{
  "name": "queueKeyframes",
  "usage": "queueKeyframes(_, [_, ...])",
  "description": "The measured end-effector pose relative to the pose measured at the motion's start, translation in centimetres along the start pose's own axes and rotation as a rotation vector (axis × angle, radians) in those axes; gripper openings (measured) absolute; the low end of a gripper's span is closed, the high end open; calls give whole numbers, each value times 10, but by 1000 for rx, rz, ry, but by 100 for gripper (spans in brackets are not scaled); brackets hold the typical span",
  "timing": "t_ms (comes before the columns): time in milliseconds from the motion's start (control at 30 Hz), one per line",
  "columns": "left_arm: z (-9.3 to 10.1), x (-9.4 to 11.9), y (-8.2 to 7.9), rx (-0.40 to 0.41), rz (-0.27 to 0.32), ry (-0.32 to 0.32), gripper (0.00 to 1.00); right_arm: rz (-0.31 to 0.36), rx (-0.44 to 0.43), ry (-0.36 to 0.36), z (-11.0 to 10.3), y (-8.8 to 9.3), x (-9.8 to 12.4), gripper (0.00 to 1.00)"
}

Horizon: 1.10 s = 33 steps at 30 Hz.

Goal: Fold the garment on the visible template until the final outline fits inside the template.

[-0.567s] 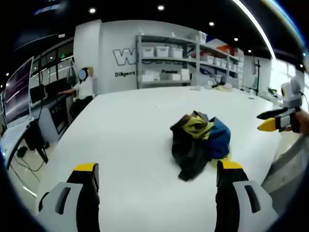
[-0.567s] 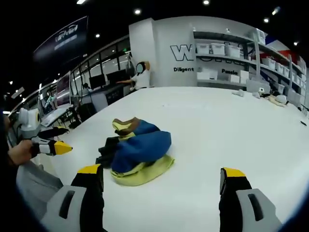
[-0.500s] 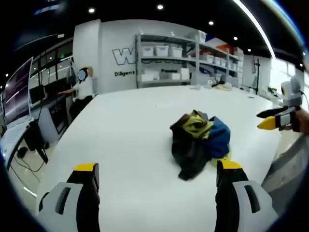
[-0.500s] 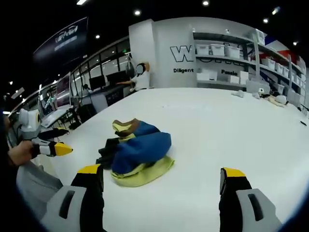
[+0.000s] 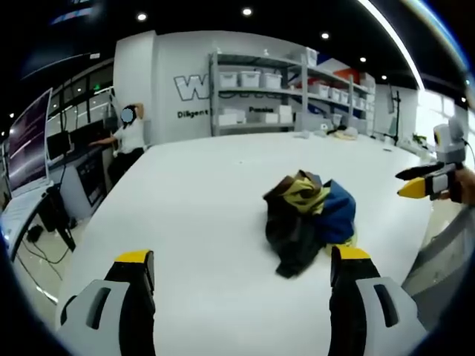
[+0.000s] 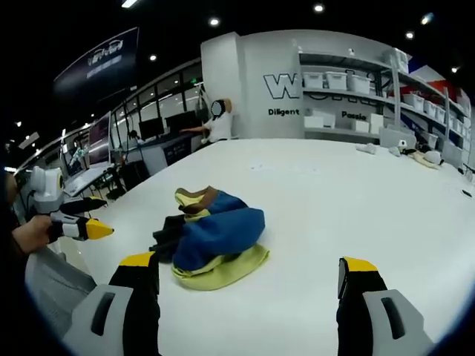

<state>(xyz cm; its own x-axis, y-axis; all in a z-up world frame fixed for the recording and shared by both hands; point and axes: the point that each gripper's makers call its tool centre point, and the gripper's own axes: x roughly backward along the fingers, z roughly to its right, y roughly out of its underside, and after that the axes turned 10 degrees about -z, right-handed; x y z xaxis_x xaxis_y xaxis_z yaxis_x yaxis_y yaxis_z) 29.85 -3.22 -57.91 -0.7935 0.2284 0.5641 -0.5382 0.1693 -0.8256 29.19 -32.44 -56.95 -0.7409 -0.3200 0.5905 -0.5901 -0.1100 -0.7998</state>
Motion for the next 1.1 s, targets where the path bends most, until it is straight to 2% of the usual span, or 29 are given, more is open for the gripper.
queueKeyframes(133, [0,-1,2,-3,-9,0,95,-7,-12,-7,-1,1,-1,99])
queueKeyframes(233, [-7,1,0,-7,2,-33,95,15,-29,-8,-1,-2,2,99])
queueKeyframes(333, [-7,0,1,9,-4,-25,94,30,-42,-8,1,-5,2,99])
queueKeyframes(467, [-7,-1,3,-10,-15,-33,94,22,-50,-16,-1,-4,1,99])
queueKeyframes(733, [-2,-2,3,-29,-20,-13,90,25,-26,-35,-7,-5,1,99])
queueKeyframes(800, [-4,0,3,-42,-27,-29,87,32,-25,-39,-8,-7,1,99])
queueKeyframes(867, [-10,5,-6,-90,12,-77,85,30,-23,-42,-9,-6,1,99])
queueKeyframes(1100, [-8,4,-5,-53,11,-54,86,17,-2,-46,-12,-4,0,99])
